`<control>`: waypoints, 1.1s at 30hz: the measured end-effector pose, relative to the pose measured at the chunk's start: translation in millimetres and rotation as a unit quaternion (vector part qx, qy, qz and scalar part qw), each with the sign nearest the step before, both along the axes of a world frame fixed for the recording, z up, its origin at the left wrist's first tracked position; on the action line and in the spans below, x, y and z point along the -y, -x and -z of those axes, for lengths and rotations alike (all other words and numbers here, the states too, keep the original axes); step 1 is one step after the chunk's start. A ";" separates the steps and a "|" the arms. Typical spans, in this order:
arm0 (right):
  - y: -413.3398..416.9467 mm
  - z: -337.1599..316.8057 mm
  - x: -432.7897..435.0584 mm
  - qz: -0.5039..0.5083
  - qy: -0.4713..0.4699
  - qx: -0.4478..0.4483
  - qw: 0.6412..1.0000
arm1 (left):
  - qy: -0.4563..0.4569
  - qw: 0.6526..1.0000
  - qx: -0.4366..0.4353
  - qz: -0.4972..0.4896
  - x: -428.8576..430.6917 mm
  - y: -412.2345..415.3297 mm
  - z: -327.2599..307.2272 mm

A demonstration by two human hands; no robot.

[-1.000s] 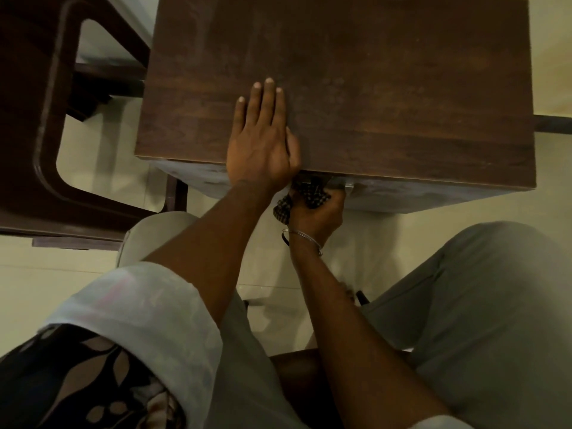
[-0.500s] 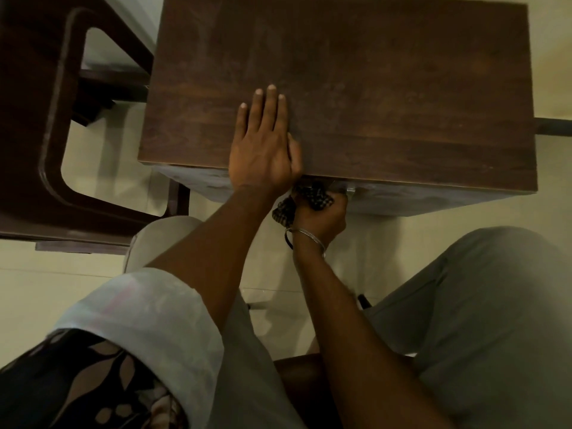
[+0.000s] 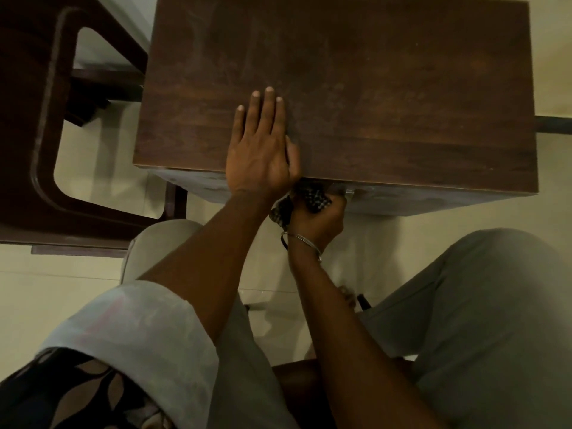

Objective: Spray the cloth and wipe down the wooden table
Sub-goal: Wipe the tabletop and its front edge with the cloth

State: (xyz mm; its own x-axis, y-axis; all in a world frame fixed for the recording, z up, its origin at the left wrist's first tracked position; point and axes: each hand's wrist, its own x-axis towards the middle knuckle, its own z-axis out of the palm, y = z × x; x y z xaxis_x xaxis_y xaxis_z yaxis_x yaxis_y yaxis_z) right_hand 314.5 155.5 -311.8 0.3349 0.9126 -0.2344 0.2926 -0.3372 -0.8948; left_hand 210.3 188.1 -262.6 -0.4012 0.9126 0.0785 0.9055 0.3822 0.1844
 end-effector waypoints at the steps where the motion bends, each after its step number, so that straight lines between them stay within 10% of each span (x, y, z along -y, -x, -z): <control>1: 0.1 -0.3 -0.4 -0.005 -0.003 0.003 1.000 | -0.001 1.000 -0.001 0.000 0.3 -0.5 0.2; 21: -10.7 22.6 -2.6 -0.136 0.068 0.095 0.984 | -0.022 1.000 -0.004 0.003 3.0 -0.4 2.6; 33: 6.6 -3.2 -1.7 -0.068 0.035 -0.001 0.997 | -0.032 0.999 -0.002 0.007 3.0 1.0 2.8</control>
State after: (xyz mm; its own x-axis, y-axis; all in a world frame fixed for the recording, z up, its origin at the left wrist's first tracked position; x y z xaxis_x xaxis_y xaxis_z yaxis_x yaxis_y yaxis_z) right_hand 307.9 157.1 -308.6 0.2094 0.9307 -0.3001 0.3388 -0.3569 -0.8705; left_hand 209.3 185.2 -265.4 -0.3887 0.9108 0.1389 0.9113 0.3578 0.2039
